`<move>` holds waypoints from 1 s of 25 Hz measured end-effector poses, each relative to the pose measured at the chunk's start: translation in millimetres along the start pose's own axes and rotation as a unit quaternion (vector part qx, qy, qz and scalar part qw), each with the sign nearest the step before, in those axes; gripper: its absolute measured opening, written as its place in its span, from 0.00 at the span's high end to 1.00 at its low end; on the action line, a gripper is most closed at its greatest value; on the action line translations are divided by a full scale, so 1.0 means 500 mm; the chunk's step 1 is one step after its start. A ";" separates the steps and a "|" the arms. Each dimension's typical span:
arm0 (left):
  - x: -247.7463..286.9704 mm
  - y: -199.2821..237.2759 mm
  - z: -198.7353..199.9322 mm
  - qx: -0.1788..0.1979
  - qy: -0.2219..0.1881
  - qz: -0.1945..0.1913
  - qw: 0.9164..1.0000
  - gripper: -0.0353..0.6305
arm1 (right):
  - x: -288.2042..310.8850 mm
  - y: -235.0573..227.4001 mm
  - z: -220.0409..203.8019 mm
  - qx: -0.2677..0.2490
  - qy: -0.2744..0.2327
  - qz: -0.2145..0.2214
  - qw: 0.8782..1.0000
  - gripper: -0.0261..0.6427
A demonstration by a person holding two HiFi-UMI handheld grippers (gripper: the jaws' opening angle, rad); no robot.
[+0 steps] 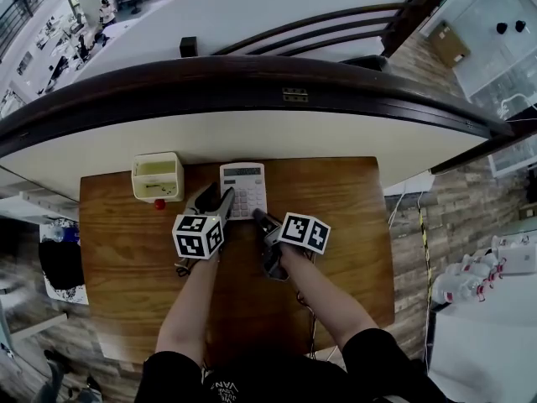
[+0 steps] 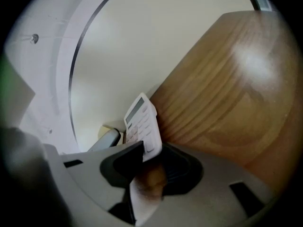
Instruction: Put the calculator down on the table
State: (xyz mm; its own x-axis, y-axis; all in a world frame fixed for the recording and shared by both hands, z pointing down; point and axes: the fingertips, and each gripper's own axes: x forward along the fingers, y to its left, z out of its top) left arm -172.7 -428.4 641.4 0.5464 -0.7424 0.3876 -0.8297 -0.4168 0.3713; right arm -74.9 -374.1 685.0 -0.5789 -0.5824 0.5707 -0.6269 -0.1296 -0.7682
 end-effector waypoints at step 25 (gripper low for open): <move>-0.116 -0.034 -0.047 -0.025 0.008 -0.001 1.000 0.68 | 0.011 0.050 0.000 -0.321 0.042 -0.074 0.943 0.67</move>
State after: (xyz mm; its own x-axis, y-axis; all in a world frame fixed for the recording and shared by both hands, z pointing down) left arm -187.7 -365.9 632.5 0.5498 -0.7331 0.4003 -0.8224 -0.3912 0.4131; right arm -93.8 -380.4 668.9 -0.4825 -0.5276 0.6992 -0.8752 0.3229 -0.3602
